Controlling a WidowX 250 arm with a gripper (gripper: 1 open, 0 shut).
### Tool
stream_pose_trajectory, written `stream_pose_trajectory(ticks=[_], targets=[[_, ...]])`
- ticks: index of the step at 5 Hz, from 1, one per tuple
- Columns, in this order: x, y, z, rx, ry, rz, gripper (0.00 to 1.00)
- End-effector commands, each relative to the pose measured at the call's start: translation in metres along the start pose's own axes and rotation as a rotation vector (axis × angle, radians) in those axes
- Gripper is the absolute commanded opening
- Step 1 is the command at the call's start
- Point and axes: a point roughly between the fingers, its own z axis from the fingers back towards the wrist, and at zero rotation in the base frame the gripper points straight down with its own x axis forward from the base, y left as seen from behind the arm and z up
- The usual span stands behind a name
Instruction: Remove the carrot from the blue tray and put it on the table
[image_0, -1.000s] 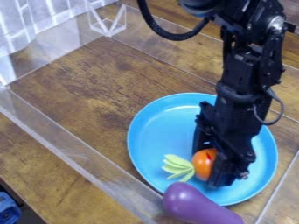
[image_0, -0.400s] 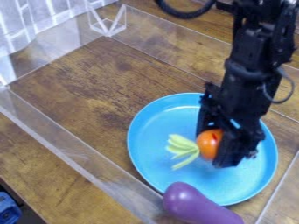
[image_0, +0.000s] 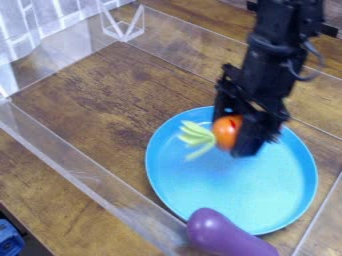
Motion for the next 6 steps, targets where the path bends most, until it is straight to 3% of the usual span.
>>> stream_pose_trajectory(ticks=[1, 2, 4, 6], targets=[[-0.016, 0.031, 0.037, 0.076, -0.109, -0.008, 0.0], [-0.027, 0.038, 0.035, 0.095, -0.109, -0.009, 0.0], [-0.022, 0.024, 0.022, 0.088, -0.11, 0.116, 0.0], [-0.03, 0.031, 0.017, 0.087, -0.114, 0.131, 0.0]])
